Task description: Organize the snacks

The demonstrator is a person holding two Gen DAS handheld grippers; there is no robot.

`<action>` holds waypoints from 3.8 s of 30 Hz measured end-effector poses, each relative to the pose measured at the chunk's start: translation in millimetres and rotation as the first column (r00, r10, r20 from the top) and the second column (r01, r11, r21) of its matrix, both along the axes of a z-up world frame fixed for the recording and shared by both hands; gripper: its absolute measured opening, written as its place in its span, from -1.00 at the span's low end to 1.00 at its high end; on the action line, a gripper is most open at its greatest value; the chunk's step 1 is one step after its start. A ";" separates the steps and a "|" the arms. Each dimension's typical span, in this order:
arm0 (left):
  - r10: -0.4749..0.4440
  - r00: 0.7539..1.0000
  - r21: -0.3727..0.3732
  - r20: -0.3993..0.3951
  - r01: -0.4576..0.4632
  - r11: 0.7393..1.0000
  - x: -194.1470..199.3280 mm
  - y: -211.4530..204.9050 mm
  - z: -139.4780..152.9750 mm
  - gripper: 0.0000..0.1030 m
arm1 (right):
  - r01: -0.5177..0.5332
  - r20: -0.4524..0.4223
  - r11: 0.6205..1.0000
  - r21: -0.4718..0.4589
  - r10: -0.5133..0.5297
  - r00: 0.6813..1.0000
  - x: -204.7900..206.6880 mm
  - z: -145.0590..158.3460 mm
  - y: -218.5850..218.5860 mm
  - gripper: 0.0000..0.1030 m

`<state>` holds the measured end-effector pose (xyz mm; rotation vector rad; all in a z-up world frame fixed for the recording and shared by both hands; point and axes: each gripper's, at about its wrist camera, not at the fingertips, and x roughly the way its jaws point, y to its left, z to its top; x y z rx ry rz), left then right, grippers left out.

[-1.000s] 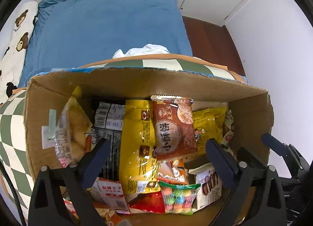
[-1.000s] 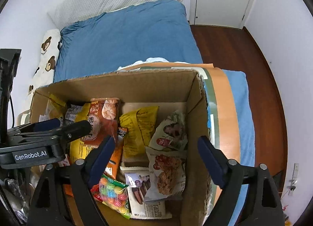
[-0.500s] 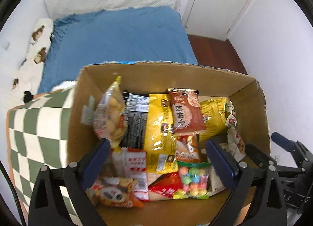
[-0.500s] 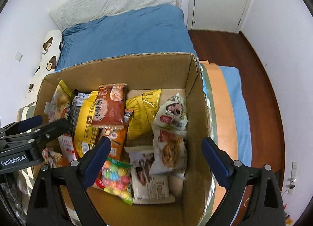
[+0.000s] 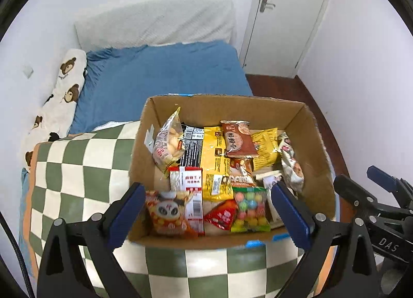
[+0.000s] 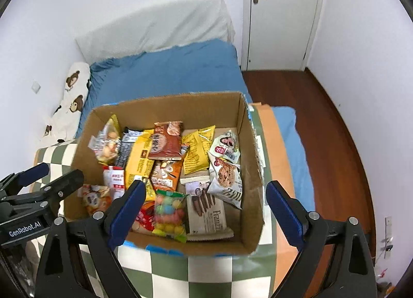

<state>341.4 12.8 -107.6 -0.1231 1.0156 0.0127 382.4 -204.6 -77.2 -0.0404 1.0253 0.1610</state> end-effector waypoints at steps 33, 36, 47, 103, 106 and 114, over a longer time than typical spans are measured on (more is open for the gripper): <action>0.041 0.956 0.048 0.292 -0.057 0.997 -231.3 -6.6 131.9 0.94 | -0.046 0.332 0.998 0.044 0.029 0.943 -260.4 167.4 -28.4 0.96; 0.035 0.955 0.050 0.295 -0.052 0.997 -237.1 -8.9 133.7 0.94 | -0.051 0.329 0.998 0.048 0.032 0.944 -265.9 170.9 -29.8 0.96; 0.026 0.961 0.052 0.276 -0.042 0.998 -226.9 -12.6 121.9 1.00 | -0.032 0.324 0.999 0.023 0.022 0.946 -262.5 164.2 -31.4 0.98; 0.030 0.981 0.097 0.190 -0.049 0.994 -138.9 -15.4 77.4 1.00 | 0.050 0.230 0.998 -0.036 -0.041 0.972 -164.4 102.9 -25.9 0.98; 0.029 0.981 0.096 0.193 -0.049 0.994 -139.1 -15.2 77.3 1.00 | 0.049 0.230 0.998 -0.032 -0.041 0.972 -164.3 102.4 -25.6 0.98; 0.028 0.979 0.096 0.200 -0.048 0.994 -140.3 -15.6 80.3 1.00 | 0.056 0.226 0.998 -0.016 -0.051 0.973 -171.4 105.3 -26.5 0.98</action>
